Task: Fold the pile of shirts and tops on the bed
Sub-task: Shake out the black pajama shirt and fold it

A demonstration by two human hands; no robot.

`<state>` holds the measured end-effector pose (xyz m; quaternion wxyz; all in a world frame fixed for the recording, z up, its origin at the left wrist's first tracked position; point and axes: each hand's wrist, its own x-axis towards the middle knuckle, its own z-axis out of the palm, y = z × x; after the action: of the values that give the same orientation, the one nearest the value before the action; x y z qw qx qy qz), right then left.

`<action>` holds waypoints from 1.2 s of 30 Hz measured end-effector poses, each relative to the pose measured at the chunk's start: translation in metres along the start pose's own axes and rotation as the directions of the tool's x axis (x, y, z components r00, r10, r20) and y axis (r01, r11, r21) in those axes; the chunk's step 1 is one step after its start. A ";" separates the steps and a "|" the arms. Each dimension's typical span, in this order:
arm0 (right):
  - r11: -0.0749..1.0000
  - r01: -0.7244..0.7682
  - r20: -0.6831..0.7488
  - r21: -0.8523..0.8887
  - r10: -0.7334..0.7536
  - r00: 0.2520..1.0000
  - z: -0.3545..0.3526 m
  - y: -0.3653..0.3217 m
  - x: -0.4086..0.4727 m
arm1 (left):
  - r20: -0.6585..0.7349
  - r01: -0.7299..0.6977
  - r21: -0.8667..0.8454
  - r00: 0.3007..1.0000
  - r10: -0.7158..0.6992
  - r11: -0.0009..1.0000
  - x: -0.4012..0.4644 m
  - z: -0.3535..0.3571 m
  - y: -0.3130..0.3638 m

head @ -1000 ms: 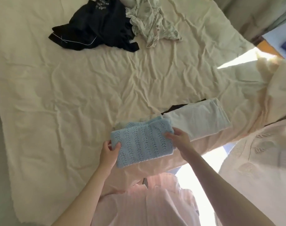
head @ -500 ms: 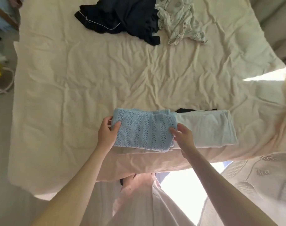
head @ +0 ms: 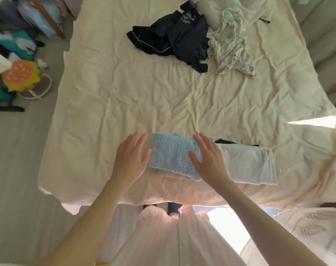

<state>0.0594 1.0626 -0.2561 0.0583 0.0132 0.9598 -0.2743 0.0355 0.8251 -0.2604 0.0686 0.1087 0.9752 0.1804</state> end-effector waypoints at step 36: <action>0.968 0.244 0.085 -0.064 -0.238 0.968 0.271 -0.544 0.071 | -0.087 0.137 0.063 0.988 -0.131 0.989 -0.139 -0.264 -0.510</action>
<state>-0.0139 0.4572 -0.2069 0.0618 -0.1162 0.9608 -0.2441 0.0286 0.2383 -0.1900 0.0366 0.0377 0.9879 0.1461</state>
